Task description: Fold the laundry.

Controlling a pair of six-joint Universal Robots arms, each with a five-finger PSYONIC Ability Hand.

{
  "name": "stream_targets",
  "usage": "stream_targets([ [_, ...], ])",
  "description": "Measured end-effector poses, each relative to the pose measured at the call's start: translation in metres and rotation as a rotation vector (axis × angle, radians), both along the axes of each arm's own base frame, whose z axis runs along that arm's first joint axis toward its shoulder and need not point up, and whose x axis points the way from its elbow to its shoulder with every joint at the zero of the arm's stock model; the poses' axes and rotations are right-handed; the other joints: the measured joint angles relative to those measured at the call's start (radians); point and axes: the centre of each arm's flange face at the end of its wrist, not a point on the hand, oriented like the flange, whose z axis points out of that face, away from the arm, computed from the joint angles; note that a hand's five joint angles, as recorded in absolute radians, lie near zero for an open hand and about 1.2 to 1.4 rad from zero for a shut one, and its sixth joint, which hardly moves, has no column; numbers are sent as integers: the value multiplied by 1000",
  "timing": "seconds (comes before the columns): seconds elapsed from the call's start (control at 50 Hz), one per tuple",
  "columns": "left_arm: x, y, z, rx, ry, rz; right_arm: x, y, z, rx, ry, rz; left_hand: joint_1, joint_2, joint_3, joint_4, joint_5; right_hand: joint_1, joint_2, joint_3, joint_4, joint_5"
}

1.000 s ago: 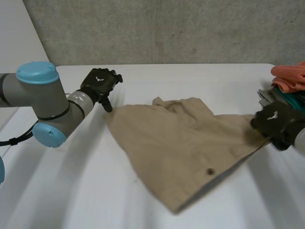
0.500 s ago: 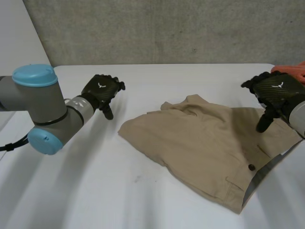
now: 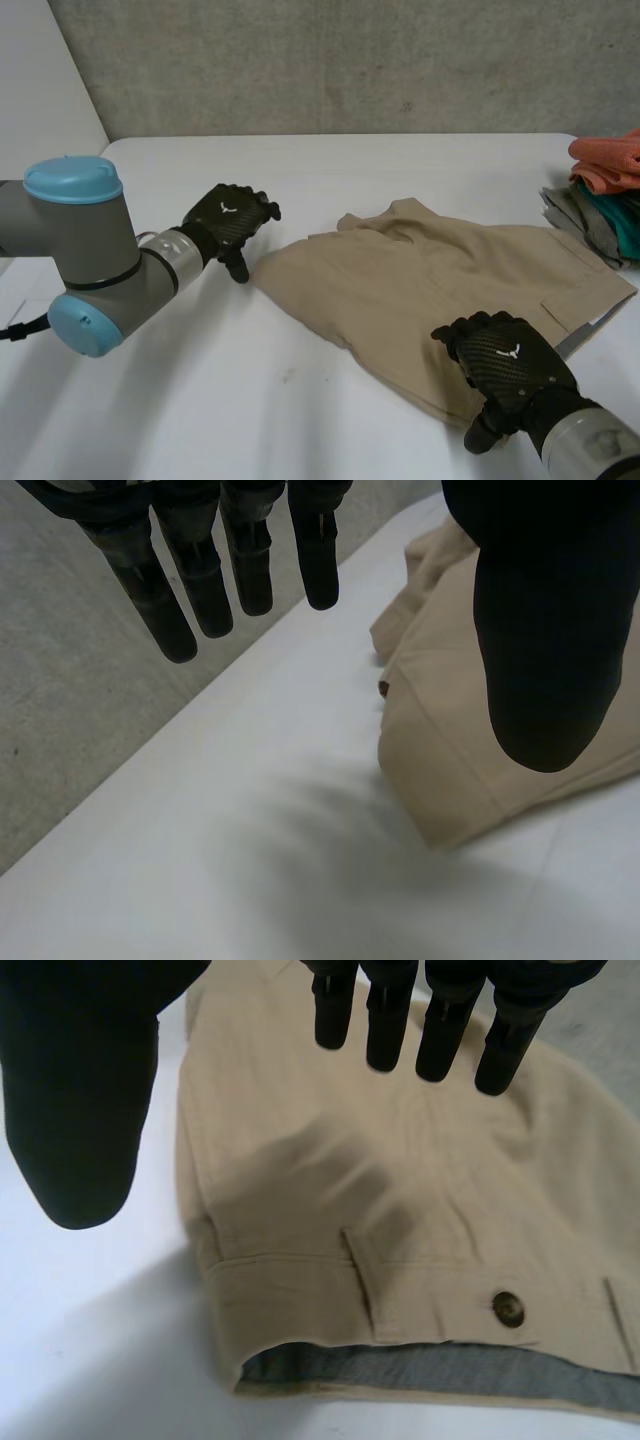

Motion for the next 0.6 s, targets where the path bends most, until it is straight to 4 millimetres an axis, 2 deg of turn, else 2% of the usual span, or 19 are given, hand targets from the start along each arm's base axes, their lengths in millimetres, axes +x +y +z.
stream_targets([
  [0.16,-3,1,4,-2,23,4,-1,4,-12,-98,7,-4,0,0,0,0,0,103,74,90,93,98],
  [0.5,-4,6,4,2,21,-3,1,-2,-39,-62,45,0,0,0,0,0,0,142,86,127,130,131],
  [0.6,-4,7,2,8,18,-1,2,-7,-48,-58,55,-2,0,0,0,0,0,249,245,235,237,235],
])
